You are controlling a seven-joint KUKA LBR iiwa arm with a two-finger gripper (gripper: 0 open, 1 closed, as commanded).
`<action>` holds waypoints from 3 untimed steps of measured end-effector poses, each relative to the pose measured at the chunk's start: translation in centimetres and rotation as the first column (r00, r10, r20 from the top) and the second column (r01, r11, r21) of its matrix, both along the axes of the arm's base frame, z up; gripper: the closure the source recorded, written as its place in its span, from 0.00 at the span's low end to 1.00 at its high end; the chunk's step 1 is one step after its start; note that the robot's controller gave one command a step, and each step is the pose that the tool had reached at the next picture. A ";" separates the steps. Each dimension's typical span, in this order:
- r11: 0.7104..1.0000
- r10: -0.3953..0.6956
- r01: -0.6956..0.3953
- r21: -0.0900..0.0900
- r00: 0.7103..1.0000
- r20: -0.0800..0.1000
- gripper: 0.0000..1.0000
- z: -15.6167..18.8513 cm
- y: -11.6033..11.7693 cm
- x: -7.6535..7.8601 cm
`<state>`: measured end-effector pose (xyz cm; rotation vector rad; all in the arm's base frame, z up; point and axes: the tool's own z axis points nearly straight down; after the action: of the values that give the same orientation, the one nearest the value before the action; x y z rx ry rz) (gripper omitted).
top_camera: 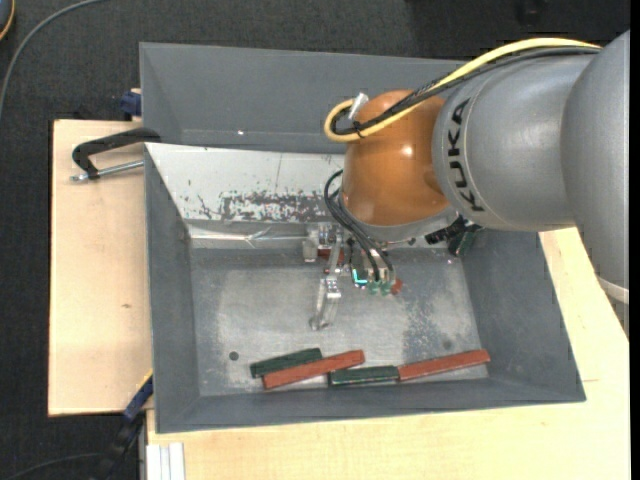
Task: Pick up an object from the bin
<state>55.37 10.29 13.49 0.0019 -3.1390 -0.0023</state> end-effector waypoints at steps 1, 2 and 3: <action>0.994 0.105 -0.105 -0.001 0.994 -0.004 0.00 -6.3 -1.4 -5.2; 0.908 0.419 -0.419 -0.003 0.908 0.010 0.00 -6.4 -5.9 -2.3; 0.908 0.420 -0.420 -0.001 0.908 0.008 1.00 -6.3 -5.8 -2.3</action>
Offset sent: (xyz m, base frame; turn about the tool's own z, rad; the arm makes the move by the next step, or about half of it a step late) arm -0.0504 -0.0140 -0.0612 -0.1051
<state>53.07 4.52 7.23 0.6783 -3.0728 -0.0022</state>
